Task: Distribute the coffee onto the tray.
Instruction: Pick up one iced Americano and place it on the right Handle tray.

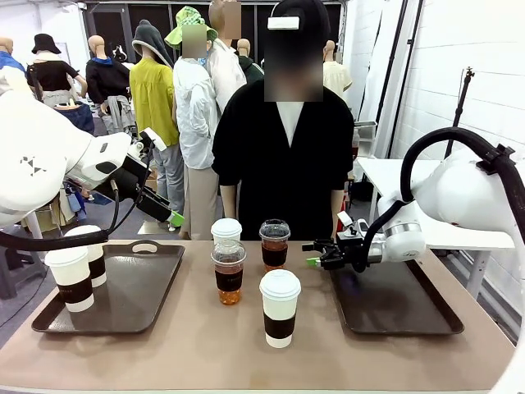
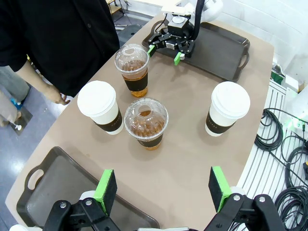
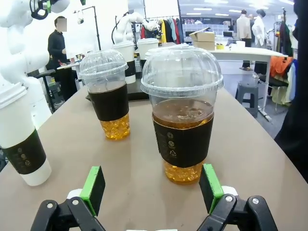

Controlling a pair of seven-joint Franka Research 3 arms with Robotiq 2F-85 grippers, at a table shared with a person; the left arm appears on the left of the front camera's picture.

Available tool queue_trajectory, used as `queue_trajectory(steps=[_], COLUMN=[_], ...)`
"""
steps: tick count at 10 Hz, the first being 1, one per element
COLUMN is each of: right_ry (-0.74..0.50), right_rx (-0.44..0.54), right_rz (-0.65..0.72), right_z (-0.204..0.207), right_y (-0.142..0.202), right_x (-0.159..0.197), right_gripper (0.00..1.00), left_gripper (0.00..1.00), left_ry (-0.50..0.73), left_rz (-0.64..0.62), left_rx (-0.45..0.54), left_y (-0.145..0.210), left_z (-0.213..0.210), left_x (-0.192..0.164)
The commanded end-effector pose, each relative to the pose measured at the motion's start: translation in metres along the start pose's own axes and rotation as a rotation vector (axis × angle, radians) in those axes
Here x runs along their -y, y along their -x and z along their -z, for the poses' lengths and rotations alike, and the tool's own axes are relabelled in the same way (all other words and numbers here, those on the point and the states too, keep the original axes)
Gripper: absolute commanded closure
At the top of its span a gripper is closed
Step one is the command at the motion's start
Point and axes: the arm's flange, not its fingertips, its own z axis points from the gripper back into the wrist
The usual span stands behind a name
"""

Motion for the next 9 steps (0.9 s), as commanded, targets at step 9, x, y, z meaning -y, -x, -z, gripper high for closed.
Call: queue_trajectory(steps=[9], right_ry=[0.012], right_rx=[0.016], right_rz=[0.036], right_z=[0.013], right_y=[0.004], right_x=[0.005], right_gripper=[0.0], left_gripper=[0.0], left_ry=[0.007], left_rz=[-0.004], left_rx=[0.004], left_y=[0.001], left_z=[0.0], left_x=[-0.001])
